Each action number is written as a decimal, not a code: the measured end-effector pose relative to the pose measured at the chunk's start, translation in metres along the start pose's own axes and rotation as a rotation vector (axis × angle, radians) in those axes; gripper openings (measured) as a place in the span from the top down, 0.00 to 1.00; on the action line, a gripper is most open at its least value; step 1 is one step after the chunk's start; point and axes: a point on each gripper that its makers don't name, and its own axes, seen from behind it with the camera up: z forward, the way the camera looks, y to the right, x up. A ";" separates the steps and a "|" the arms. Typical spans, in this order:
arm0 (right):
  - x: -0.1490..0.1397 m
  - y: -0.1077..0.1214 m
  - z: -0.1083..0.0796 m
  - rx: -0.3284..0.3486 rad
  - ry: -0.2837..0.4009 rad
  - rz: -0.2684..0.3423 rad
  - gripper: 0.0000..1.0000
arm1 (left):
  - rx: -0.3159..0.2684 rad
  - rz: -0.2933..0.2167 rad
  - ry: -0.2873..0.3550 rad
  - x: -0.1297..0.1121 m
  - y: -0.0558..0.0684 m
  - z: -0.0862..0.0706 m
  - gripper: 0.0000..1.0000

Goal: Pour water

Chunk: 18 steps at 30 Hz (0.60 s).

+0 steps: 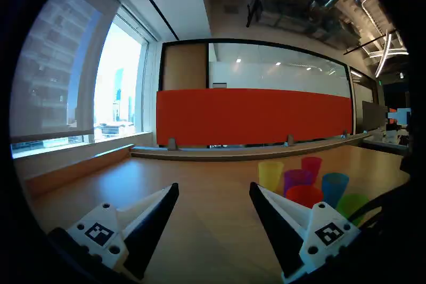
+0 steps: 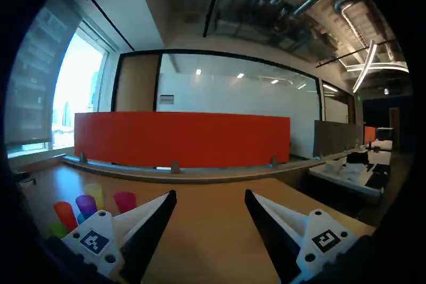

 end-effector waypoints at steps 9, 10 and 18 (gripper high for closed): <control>-0.001 -0.011 0.002 0.024 0.045 -0.044 0.00 | 0.001 0.001 0.001 0.000 -0.001 0.000 0.01; -0.001 -0.013 0.003 0.029 0.051 -0.049 0.00 | 0.001 0.001 0.001 0.000 -0.001 0.000 0.01; -0.030 -0.027 0.007 0.090 0.050 -0.048 0.00 | 0.001 0.001 0.000 0.000 -0.001 -0.001 0.01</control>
